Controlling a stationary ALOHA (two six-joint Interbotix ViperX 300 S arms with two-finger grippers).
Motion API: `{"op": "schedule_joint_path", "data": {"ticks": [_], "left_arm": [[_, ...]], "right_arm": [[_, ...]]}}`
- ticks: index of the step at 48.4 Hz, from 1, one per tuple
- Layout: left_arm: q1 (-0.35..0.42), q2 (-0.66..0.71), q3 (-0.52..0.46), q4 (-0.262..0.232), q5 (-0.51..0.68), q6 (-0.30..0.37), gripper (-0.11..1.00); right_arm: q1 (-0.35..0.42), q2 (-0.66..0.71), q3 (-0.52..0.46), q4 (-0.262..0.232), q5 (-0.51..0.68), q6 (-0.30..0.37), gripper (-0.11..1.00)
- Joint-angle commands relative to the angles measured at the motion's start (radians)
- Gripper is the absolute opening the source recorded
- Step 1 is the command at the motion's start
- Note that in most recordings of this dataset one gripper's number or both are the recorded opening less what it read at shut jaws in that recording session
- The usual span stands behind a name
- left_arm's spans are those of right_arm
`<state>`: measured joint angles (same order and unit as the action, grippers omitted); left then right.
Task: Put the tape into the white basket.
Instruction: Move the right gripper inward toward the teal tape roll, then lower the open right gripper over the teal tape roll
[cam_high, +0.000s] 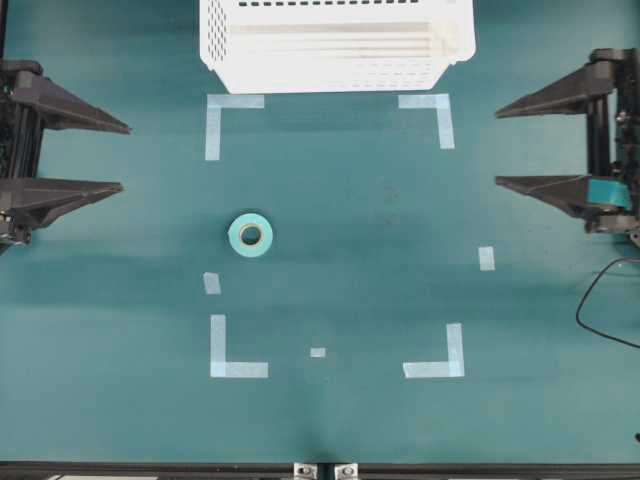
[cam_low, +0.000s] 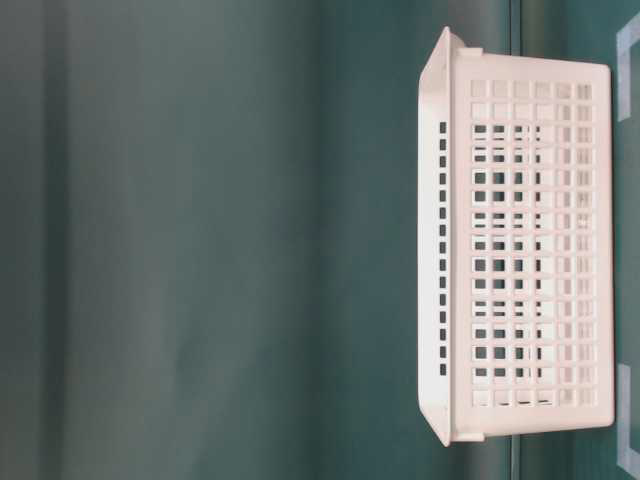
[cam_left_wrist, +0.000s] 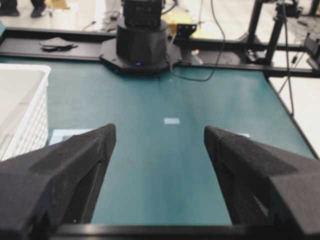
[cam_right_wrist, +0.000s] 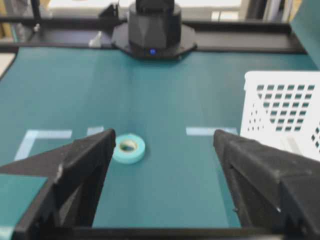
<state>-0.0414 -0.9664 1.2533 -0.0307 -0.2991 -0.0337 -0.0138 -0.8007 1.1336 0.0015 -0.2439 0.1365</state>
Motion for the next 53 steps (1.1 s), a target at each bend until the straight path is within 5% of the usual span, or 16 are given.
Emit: {"op": "schedule_joint_path", "data": {"ticks": [1,8,22,41,53], "left_arm": [[-0.002,-0.005,0.002,-0.002,-0.009,0.002,0.32],[-0.002,-0.023,0.018,-0.002,-0.003,0.002,0.26],[-0.002,-0.04,0.034,-0.002,0.031,0.002,-0.09],[-0.002,-0.173,0.132,0.0,0.04,-0.002,-0.11],[0.0,-0.259,0.195,0.0,0.156,0.002,-0.11]], "right_arm": [[0.0,0.034,-0.044,0.003,0.015,0.002,0.91],[0.0,0.091,-0.083,0.003,0.04,0.002,0.91],[-0.002,0.186,-0.14,0.003,0.046,0.003,0.91],[-0.002,0.411,-0.278,0.003,0.166,0.003,0.91],[-0.002,0.543,-0.38,0.0,0.23,0.002,0.91]]}}
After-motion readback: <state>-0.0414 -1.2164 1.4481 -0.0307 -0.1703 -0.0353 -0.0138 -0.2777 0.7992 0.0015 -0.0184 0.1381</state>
